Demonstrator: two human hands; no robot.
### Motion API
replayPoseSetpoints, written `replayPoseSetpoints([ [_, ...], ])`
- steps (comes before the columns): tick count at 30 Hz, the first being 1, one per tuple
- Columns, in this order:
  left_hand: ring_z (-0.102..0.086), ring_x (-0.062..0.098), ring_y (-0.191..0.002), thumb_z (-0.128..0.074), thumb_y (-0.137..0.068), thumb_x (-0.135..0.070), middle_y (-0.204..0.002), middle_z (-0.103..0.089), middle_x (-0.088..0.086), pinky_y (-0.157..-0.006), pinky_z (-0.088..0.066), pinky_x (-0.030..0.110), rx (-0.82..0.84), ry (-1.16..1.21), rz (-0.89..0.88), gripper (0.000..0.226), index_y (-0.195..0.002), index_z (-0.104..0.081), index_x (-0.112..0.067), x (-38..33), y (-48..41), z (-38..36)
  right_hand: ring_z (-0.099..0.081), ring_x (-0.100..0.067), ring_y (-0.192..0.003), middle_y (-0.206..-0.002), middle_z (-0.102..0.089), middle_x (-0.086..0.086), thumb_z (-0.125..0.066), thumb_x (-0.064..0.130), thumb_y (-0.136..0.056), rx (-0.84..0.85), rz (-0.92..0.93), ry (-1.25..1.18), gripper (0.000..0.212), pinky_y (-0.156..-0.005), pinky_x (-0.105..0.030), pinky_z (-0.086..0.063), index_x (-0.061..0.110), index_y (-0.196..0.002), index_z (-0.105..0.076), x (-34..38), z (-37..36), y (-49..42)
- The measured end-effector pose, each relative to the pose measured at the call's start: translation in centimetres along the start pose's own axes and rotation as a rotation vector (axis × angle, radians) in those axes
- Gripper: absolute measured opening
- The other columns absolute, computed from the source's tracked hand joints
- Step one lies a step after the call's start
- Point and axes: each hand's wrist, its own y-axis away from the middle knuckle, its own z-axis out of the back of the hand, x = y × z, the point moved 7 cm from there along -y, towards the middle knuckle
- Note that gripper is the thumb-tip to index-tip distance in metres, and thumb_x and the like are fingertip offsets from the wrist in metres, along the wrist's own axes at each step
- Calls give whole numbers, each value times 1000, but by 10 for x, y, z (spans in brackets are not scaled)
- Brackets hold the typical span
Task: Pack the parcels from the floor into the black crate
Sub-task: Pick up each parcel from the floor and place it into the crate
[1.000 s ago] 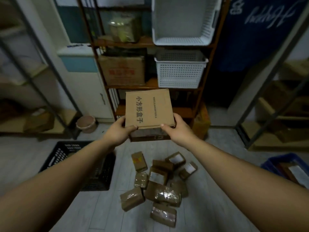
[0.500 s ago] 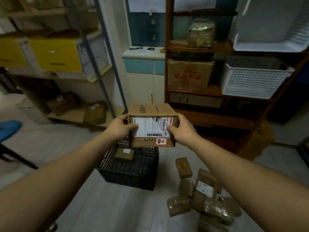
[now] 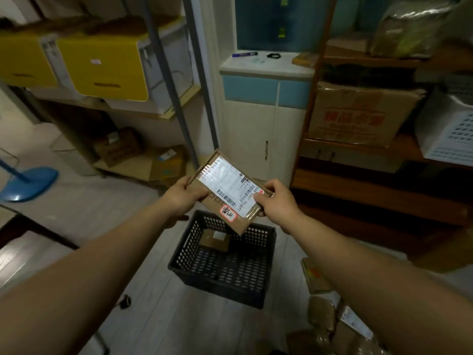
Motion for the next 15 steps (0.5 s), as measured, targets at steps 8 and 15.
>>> replayPoseSetpoints([
  [8, -63, 29, -98, -57, -87, 2, -121, -60, 11, -74, -56, 43, 59, 109, 59, 66, -140, -27, -23, 13, -95, 18, -53, -12, -76, -83, -57, 6, -60, 24, -90, 72, -31, 187, 33, -64, -24, -39, 24, -123, -53, 8, -73, -63],
  [15, -60, 29, -111, -56, -87, 3, -121, -60, 8, -79, -56, 42, 322, -45, 65, 56, -136, -39, -19, 53, -188, 49, -61, -19, -101, -124, -61, -3, -56, 15, -93, -2, -143, 106, 50, -80, -36, -56, 32, -137, -39, -5, -160, -99],
])
